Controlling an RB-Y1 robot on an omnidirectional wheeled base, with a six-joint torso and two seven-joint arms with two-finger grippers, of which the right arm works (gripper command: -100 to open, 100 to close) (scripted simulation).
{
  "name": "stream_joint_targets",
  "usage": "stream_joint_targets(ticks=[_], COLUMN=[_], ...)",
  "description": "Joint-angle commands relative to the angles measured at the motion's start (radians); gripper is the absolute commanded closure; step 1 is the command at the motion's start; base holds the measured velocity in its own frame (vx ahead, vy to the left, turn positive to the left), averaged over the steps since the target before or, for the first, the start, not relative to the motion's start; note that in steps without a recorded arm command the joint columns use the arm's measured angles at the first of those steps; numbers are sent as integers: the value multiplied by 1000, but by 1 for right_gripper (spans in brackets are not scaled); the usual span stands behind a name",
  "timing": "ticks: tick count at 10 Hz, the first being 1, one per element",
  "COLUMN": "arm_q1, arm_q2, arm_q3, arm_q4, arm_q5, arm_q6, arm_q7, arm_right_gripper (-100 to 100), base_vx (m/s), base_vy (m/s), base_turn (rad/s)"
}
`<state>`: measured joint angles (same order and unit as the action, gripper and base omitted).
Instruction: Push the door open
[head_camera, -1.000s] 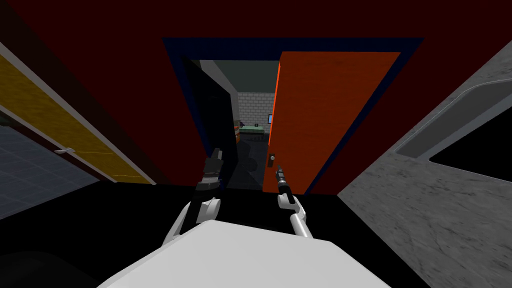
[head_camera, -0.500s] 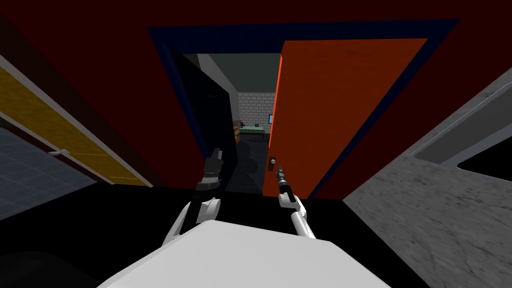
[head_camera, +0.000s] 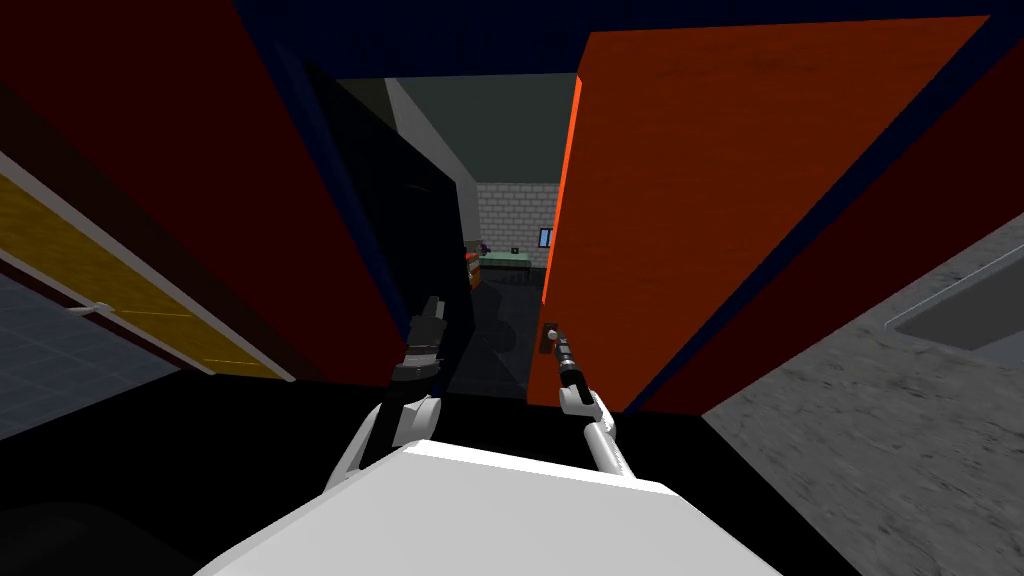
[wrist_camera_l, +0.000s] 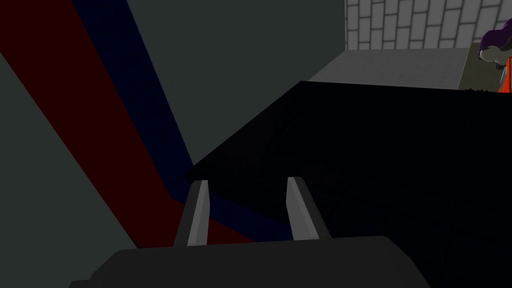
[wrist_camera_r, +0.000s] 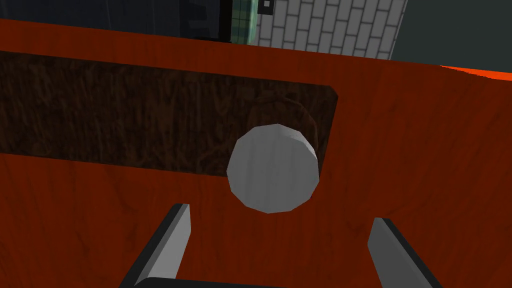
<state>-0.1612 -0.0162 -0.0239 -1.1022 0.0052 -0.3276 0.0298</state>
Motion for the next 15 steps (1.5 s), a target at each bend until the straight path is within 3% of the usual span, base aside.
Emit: stream_joint_targets(ticks=[1,2,3,4,9,14,15], arm_q1=[-2,-3,-4,-4,-4,-12,-12], arm_q2=[20,37,27,27,27,-13,-13], arm_q3=[-4,-5,-5,-5,-5,-47,-47], arm_q4=[5,8,7,7,7,9,9], arm_q5=[-1,-1,-1,-1,-1,-9,-9], arm_q6=[-3,-4,-3,-3,-3,-2,-2], arm_q7=[0,0,0,0,0,8,8], arm_right_gripper=[-100,-100,-100,100,100,100,100], base_vx=[181,171,77,-9,-6,161,130], base_vy=[3,-2,2,0,-1,65,41], base_turn=[16,25,8,-7,4,-38,-7])
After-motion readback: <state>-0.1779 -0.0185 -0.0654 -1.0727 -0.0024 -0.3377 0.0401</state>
